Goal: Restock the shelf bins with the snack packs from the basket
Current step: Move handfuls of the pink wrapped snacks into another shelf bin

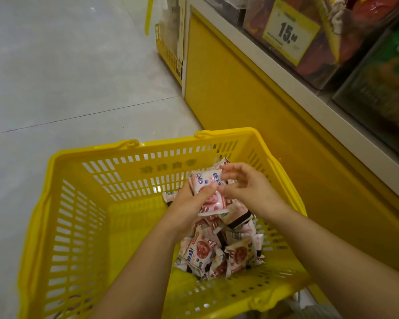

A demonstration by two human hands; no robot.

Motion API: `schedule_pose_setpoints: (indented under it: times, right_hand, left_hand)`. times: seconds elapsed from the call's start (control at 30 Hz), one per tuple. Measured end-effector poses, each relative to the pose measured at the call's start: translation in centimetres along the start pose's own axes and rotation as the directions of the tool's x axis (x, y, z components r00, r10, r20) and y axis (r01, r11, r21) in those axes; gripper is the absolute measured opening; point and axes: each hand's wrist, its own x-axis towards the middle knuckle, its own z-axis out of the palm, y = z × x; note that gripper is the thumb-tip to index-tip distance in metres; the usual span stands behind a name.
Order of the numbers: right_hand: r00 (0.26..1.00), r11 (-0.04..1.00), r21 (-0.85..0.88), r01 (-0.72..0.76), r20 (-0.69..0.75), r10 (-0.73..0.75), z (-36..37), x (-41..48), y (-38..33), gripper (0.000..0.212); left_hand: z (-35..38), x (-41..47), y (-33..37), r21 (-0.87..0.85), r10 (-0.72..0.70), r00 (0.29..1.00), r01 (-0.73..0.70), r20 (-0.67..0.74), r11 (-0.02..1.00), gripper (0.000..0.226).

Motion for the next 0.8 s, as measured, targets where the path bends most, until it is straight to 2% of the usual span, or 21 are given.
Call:
schedule_pose_setpoints:
  times: [0.03,0.1,0.2,0.27,0.4,0.43,0.53,0.57,0.67,0.8]
  right_hand:
    - [1.0,0.998,-0.059,-0.007,0.017,0.008,-0.3,0.1,0.6,0.033]
    - [0.986,0.943,-0.333,-0.031,0.146,0.085,-0.9,-0.3,2.6,0.028]
    - [0.877,0.703,-0.71,0.041,0.363,0.316,-0.6,-1.3,6.6,0.034]
    - [0.841,0.568,-0.816,0.104,0.377,0.388,-0.1,-1.8,8.2,0.038]
    - [0.83,0.463,-0.873,0.155,0.369,0.418,0.2,-1.7,8.5,0.026]
    - [0.825,0.479,-0.866,0.141,0.371,0.427,-0.1,-1.6,8.1,0.02]
    - [0.832,0.744,-0.664,-0.073,0.371,0.413,-1.7,-1.5,4.9,0.015]
    - [0.849,0.8,-0.589,-0.115,0.359,0.387,-2.4,-1.6,3.2,0.017]
    - [0.9,0.836,-0.538,-0.107,0.305,0.311,-4.7,-2.5,-2.0,0.029]
    - [0.965,0.856,-0.515,-0.052,0.193,0.175,-7.6,-6.3,-7.7,0.047]
  left_hand:
    - [-0.2,0.1,-0.2,0.013,0.007,0.999,-0.007,-0.031,1.0,0.053]
    - [-1.0,0.4,-0.8,0.047,0.008,0.992,-0.002,-0.128,0.999,0.039]
    - [-2.3,0.5,-1.6,0.04,-0.027,0.984,0.035,-0.178,0.999,0.042]
    - [-2.7,0.4,-2.1,0.027,-0.049,0.979,0.055,-0.196,0.998,0.042]
    - [-2.6,0.6,-2.2,0.018,-0.072,0.972,0.078,-0.223,0.997,0.043]
    - [-2.3,0.6,-2.0,0.027,-0.067,0.974,0.075,-0.218,0.997,0.044]
    - [-1.5,0.2,-0.9,0.064,-0.021,0.981,0.034,-0.192,0.997,0.058]
    - [-1.0,-0.2,-0.3,0.073,-0.001,0.984,0.014,-0.176,0.997,0.064]
    - [0.4,-1.4,1.7,0.088,0.063,0.991,-0.053,-0.12,0.995,0.074]
    - [2.9,-3.6,5.2,0.105,0.146,0.989,-0.142,-0.025,0.984,0.065]
